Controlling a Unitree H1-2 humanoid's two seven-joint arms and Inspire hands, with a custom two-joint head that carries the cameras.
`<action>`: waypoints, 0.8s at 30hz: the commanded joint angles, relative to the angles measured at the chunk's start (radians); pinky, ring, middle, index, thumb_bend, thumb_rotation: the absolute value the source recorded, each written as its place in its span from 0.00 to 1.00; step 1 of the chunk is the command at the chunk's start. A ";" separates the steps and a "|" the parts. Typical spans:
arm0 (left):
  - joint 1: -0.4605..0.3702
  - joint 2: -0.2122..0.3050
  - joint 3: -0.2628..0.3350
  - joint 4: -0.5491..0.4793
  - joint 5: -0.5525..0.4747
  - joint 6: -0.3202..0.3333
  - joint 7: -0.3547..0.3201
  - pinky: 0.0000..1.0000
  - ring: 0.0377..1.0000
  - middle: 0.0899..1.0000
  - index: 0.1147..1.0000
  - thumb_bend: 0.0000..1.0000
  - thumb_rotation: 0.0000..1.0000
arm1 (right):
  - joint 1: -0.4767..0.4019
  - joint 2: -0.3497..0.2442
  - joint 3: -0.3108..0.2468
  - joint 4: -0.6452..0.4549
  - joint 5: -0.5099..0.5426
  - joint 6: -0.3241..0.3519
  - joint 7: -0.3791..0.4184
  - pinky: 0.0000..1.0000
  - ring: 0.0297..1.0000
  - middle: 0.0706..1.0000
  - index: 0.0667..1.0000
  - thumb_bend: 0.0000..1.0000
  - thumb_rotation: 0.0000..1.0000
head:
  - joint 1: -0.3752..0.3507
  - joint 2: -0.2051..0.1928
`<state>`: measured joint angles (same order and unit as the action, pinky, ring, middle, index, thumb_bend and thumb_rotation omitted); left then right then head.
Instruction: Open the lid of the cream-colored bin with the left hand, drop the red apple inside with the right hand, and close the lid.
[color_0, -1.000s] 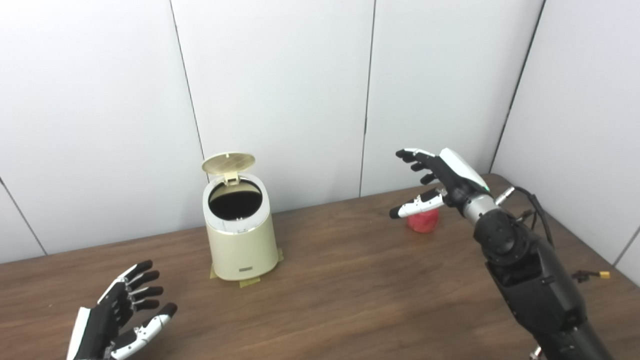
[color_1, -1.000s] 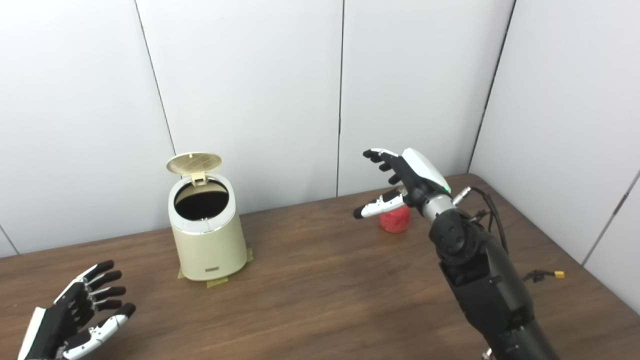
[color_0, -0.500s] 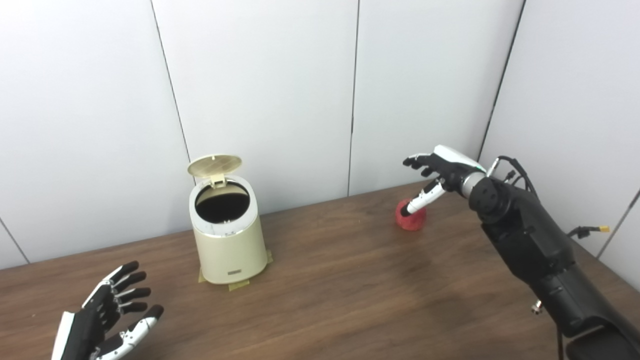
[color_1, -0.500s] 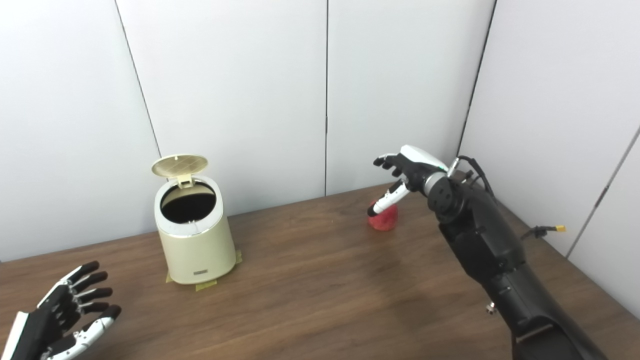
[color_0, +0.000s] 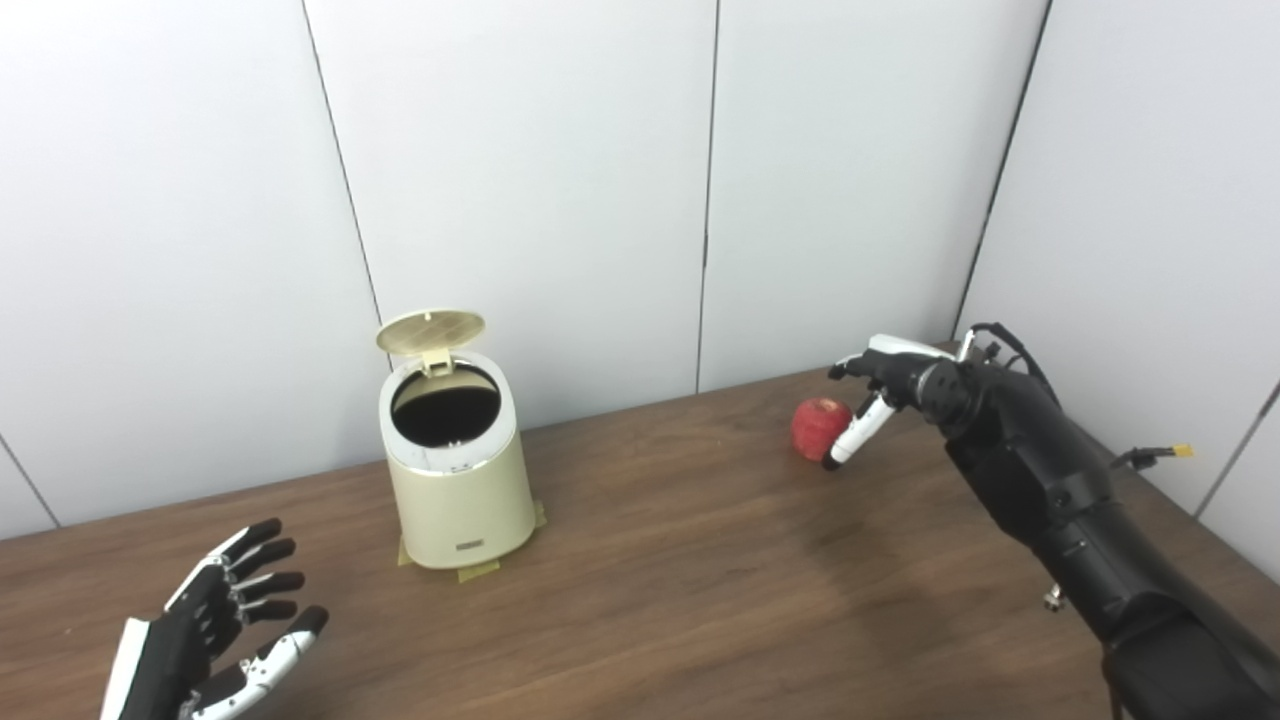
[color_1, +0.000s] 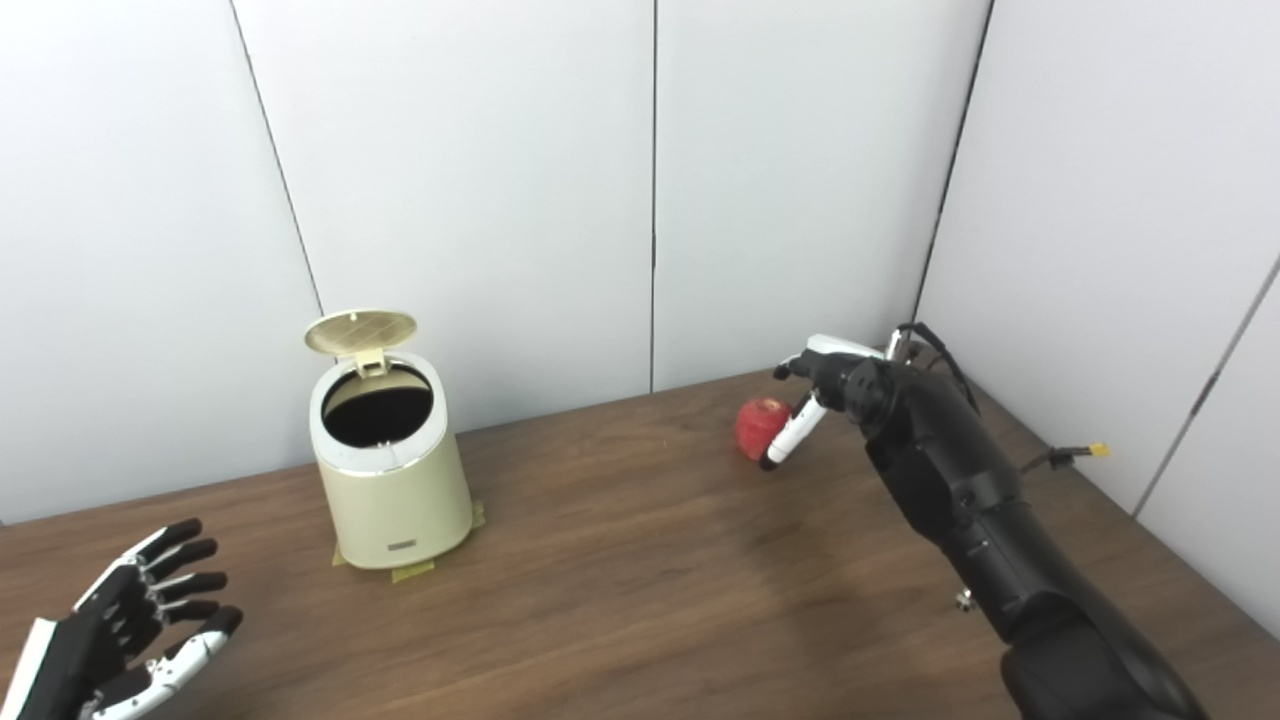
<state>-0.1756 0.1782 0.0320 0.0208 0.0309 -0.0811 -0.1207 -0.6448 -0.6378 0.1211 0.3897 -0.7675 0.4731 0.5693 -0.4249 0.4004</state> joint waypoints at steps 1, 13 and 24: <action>-0.032 0.005 0.002 -0.042 -0.004 -0.014 0.007 0.63 0.69 0.78 0.81 0.55 0.00 | -0.061 -0.023 -0.004 -0.003 0.004 -0.004 -0.041 0.81 0.94 0.98 0.91 0.92 0.26 | -0.001 0.001; -0.030 0.004 -0.003 -0.032 0.002 -0.017 0.003 0.62 0.69 0.78 0.81 0.55 0.00 | -0.056 -0.013 0.036 0.064 0.042 -0.021 -0.117 0.76 0.88 0.94 0.90 0.90 0.26 | 0.007 0.007; -0.022 0.001 -0.002 -0.038 -0.012 0.004 -0.006 0.64 0.69 0.77 0.81 0.55 0.00 | -0.050 0.022 0.072 0.141 0.098 -0.071 -0.252 0.70 0.85 0.90 0.88 0.91 0.29 | 0.018 0.019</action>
<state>-0.1701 0.1750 0.0274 0.0206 0.0330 -0.0686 -0.1292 -0.6468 -0.6084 0.1960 0.5390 -0.6849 0.4295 0.3465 -0.4065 0.4188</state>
